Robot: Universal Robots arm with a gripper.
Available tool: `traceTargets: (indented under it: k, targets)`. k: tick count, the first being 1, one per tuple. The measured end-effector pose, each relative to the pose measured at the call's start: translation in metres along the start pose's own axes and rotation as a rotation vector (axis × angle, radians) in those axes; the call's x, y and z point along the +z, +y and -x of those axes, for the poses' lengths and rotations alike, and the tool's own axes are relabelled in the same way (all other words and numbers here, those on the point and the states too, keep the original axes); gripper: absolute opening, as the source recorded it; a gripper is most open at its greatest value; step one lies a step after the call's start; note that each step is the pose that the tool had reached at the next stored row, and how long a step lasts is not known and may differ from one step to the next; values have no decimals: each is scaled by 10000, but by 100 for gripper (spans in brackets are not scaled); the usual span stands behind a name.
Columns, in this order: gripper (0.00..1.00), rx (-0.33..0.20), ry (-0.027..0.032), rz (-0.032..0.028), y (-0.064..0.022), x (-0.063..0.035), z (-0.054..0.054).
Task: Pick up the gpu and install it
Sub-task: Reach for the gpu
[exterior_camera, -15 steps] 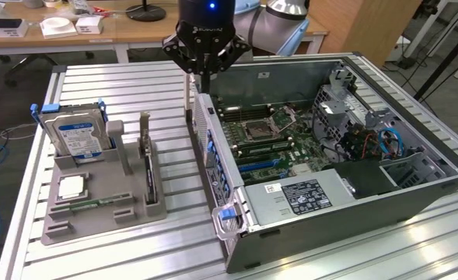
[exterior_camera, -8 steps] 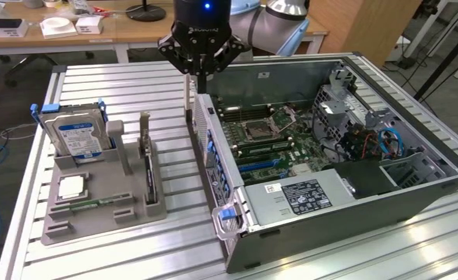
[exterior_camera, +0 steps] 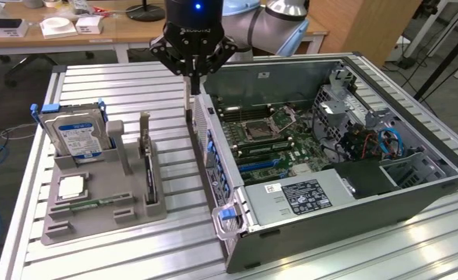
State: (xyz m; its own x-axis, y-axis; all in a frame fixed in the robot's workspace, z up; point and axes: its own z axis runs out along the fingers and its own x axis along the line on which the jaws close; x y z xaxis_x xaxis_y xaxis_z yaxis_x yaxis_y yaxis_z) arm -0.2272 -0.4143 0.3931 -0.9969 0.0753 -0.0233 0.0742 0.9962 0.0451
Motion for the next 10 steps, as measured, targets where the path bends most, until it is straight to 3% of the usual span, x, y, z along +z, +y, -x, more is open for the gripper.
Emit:
traceTargets:
  k: [10]
  targets:
    - [11, -1, 0, 0, -29, -5, -180]
